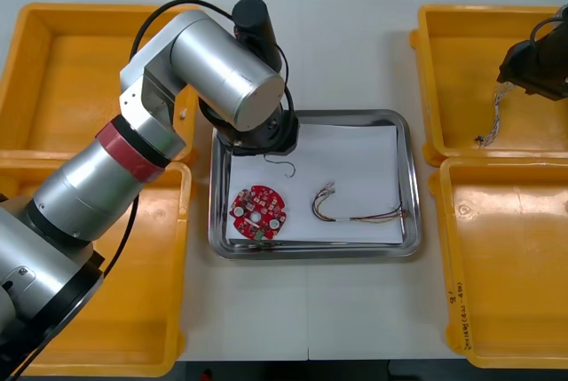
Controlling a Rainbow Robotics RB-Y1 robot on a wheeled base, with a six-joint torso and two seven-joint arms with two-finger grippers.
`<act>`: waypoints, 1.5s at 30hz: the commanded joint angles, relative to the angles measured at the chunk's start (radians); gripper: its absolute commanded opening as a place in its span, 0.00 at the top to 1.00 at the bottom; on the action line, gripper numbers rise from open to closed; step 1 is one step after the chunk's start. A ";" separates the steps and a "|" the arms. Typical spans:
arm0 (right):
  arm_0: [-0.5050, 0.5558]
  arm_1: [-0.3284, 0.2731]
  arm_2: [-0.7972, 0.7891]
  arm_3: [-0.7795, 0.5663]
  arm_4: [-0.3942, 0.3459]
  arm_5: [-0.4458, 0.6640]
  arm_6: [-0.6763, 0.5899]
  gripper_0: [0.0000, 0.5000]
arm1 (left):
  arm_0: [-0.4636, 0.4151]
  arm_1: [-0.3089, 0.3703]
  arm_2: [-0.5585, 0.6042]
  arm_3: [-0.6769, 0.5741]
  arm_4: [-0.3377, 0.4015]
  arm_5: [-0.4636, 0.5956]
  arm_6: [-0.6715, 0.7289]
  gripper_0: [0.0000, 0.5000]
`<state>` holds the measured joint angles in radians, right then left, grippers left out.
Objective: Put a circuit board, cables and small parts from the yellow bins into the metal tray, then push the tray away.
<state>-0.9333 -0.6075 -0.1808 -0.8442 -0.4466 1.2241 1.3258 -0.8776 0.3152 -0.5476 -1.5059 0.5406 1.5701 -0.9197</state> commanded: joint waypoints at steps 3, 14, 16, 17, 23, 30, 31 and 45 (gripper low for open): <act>-0.070 -0.043 -0.068 -0.021 -0.034 0.078 0.049 0.00 | -0.047 -0.021 -0.061 0.038 0.021 -0.048 0.055 1.00; -0.090 -0.061 -0.074 -0.021 -0.066 0.178 0.214 0.00 | -0.044 -0.012 -0.069 0.056 0.012 -0.053 0.041 1.00; -0.108 -0.066 -0.074 -0.021 -0.061 0.216 0.216 0.00 | -0.041 -0.008 -0.069 0.056 0.007 -0.051 0.038 1.00; -0.119 -0.071 -0.074 -0.021 -0.057 0.239 0.217 0.00 | -0.040 -0.007 -0.069 0.056 0.007 -0.051 0.033 1.00; -0.151 -0.078 -0.072 -0.021 -0.032 0.318 0.260 0.00 | -0.037 -0.005 -0.069 0.056 -0.004 -0.053 0.025 0.18; -0.159 -0.064 -0.072 -0.021 0.065 0.318 0.397 0.00 | -0.037 -0.005 -0.069 0.056 -0.002 -0.059 0.024 0.00; -0.159 -0.061 -0.072 -0.021 0.069 0.318 0.403 0.00 | -0.035 -0.005 -0.069 0.056 -0.004 -0.059 0.024 0.00; -0.219 -0.037 -0.074 0.186 0.088 0.143 0.403 0.00 | -0.040 -0.001 -0.063 0.046 -0.008 -0.056 0.016 0.00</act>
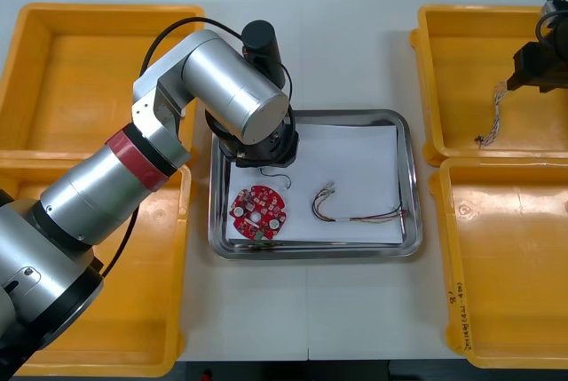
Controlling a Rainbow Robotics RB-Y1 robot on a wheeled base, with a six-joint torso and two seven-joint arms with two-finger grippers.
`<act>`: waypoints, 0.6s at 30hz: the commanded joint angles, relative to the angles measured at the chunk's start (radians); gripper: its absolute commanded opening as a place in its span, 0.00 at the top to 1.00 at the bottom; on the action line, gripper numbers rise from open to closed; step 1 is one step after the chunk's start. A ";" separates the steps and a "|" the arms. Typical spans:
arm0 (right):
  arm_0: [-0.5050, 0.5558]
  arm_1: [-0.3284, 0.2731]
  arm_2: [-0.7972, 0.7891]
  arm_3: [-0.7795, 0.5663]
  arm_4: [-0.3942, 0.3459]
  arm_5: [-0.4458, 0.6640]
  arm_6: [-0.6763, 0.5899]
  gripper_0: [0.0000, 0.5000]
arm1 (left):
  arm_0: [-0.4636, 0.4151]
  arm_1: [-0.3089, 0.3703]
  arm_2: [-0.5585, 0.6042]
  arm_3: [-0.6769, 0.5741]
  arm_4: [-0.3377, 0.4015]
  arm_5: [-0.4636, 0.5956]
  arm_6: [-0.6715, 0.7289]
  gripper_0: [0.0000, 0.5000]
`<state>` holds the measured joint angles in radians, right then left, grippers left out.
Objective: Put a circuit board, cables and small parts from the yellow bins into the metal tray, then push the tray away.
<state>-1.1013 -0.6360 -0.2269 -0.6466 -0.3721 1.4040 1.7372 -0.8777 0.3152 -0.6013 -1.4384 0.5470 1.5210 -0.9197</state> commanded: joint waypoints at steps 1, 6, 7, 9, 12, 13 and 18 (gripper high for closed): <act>-0.048 -0.002 -0.028 -0.011 0.015 -0.043 -0.011 0.00 | -0.043 0.001 0.002 -0.027 -0.012 -0.001 0.012 0.00; -0.020 0.024 -0.032 -0.011 0.019 -0.059 -0.021 0.00 | -0.070 0.001 0.066 -0.037 0.021 0.073 -0.010 0.00; -0.011 0.030 -0.037 -0.011 0.021 -0.068 -0.022 0.00 | -0.078 0.001 0.084 -0.045 0.030 0.094 -0.018 0.00; 0.006 0.039 -0.040 -0.011 0.019 -0.082 -0.018 0.00 | -0.092 0.001 0.106 -0.056 0.041 0.131 -0.025 0.00; 0.032 0.053 -0.040 -0.011 0.018 -0.105 -0.019 0.00 | -0.112 0.001 0.152 -0.066 0.054 0.192 -0.060 0.00; 0.037 0.058 -0.040 -0.011 0.016 -0.109 -0.021 0.00 | -0.116 0.001 0.173 -0.071 0.056 0.217 -0.080 0.00; 0.058 0.068 -0.040 -0.011 0.016 -0.123 -0.016 0.00 | -0.135 0.004 0.242 -0.074 0.062 0.284 -0.162 0.00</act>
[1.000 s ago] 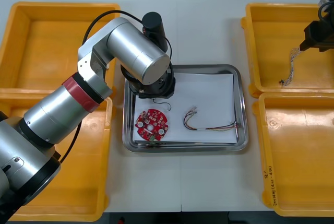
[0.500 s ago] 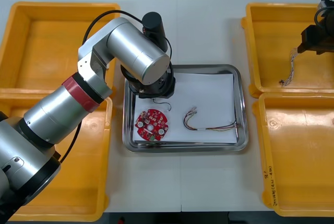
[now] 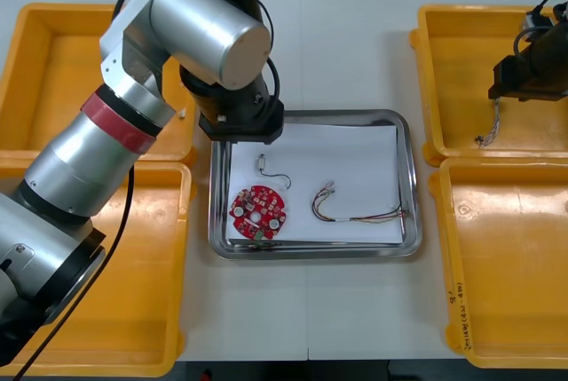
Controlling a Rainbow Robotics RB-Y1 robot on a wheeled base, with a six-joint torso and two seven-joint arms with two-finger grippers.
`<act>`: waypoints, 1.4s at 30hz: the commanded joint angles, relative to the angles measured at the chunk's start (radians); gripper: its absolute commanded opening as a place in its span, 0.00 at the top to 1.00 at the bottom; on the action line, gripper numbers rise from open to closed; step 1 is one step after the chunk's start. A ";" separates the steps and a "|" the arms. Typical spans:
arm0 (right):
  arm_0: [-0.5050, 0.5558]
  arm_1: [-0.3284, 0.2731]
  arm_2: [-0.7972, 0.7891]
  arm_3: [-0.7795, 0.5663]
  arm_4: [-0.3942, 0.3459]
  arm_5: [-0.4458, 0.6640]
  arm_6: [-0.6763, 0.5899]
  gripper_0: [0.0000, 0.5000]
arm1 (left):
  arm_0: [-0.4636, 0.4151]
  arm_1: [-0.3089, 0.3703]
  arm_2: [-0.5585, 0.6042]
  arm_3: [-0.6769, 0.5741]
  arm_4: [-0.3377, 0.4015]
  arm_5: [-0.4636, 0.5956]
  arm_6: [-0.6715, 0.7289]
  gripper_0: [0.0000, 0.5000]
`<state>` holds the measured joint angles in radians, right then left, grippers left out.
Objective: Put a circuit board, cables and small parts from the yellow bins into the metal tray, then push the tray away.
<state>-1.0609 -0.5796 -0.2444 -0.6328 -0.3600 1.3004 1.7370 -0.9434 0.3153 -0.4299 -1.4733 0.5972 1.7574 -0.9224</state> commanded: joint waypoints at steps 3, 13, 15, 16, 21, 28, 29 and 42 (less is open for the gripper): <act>0.035 0.018 -0.022 -0.025 0.003 -0.036 -0.013 0.00 | -0.078 0.011 0.103 -0.042 0.015 0.073 -0.208 0.00; 0.070 0.032 -0.022 -0.025 -0.016 -0.061 -0.011 0.00 | -0.087 0.076 0.181 -0.042 0.042 0.119 -0.403 0.00; 0.073 0.033 -0.022 -0.025 -0.019 -0.064 -0.013 0.00 | -0.090 0.091 0.188 -0.044 0.050 0.123 -0.435 0.00; 0.076 0.033 -0.022 -0.025 -0.022 -0.067 -0.013 0.00 | -0.092 0.102 0.194 -0.042 0.055 0.126 -0.455 0.00; 0.082 0.038 -0.022 -0.025 -0.027 -0.070 -0.013 0.12 | -0.097 0.130 0.232 -0.042 0.072 0.145 -0.550 0.00; 0.082 0.041 -0.022 -0.025 -0.028 -0.069 -0.019 1.00 | -0.097 0.176 0.283 -0.042 0.092 0.163 -0.684 0.00; 0.082 0.041 -0.022 -0.025 -0.028 -0.069 -0.019 1.00 | -0.097 0.182 0.292 -0.042 0.096 0.163 -0.705 0.00; 0.079 0.003 -0.081 -0.206 0.004 0.094 -0.019 1.00 | -0.094 0.260 0.365 -0.039 0.133 0.163 -0.926 0.00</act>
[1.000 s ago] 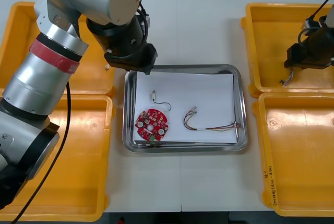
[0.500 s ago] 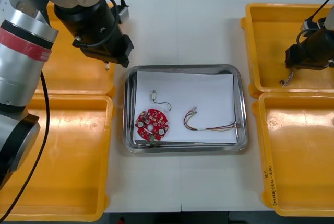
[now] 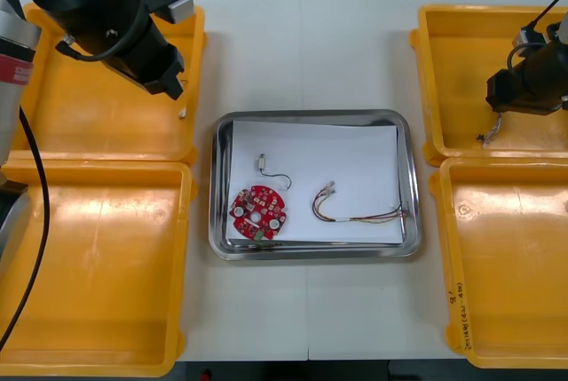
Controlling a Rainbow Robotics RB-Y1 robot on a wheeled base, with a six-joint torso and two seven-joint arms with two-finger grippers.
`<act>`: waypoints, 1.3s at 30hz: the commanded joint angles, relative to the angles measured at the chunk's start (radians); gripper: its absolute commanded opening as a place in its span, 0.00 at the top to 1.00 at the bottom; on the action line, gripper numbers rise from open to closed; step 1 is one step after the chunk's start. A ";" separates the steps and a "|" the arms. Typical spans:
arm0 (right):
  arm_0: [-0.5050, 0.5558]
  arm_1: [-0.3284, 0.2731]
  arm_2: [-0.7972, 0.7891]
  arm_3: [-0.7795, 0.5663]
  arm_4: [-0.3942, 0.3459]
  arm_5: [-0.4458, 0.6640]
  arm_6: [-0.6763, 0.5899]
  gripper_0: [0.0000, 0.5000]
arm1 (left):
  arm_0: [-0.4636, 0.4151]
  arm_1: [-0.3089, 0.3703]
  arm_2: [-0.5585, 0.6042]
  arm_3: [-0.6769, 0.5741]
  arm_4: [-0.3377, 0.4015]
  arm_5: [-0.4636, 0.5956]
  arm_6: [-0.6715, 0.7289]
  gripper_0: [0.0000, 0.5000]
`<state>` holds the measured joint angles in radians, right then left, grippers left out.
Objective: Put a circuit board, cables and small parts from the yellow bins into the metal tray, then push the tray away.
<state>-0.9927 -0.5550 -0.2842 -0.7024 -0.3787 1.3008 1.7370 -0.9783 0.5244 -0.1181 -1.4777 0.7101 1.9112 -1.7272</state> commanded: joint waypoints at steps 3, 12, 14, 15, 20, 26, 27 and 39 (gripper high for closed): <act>0.011 -0.037 -0.070 -0.213 0.037 0.192 -0.016 1.00 | -0.056 0.062 0.072 -0.026 0.028 0.009 -0.150 0.00; 0.017 -0.080 -0.087 -0.443 0.049 0.483 -0.022 1.00 | -0.042 0.088 0.097 -0.015 0.057 0.008 -0.206 0.00; 0.026 -0.089 -0.090 -0.489 0.044 0.542 -0.024 1.00 | -0.031 0.089 0.110 -0.015 0.061 -0.004 -0.233 0.00; 0.034 -0.097 -0.092 -0.517 0.038 0.575 -0.027 1.00 | -0.023 0.089 0.121 -0.015 0.066 -0.020 -0.252 0.00; 0.092 -0.129 -0.093 -0.643 0.009 0.619 -0.030 1.00 | 0.020 0.089 0.169 -0.015 0.086 -0.095 -0.331 0.00; 0.174 -0.149 -0.087 -0.792 -0.063 0.619 -0.027 1.00 | 0.050 0.089 0.203 -0.015 0.129 -0.175 -0.413 0.00; 0.189 -0.149 -0.086 -0.815 -0.086 0.619 -0.028 1.00 | 0.063 0.089 0.212 -0.015 0.149 -0.199 -0.428 0.00; 0.282 -0.160 0.026 -1.121 -0.270 0.619 -0.033 1.00 | 0.184 0.091 0.238 -0.015 0.307 -0.442 -0.597 0.00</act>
<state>-0.7292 -0.6567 -0.3127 -1.7383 -0.6056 1.9157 1.7354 -0.8093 0.5746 0.0898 -1.4759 0.9940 1.4962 -2.1588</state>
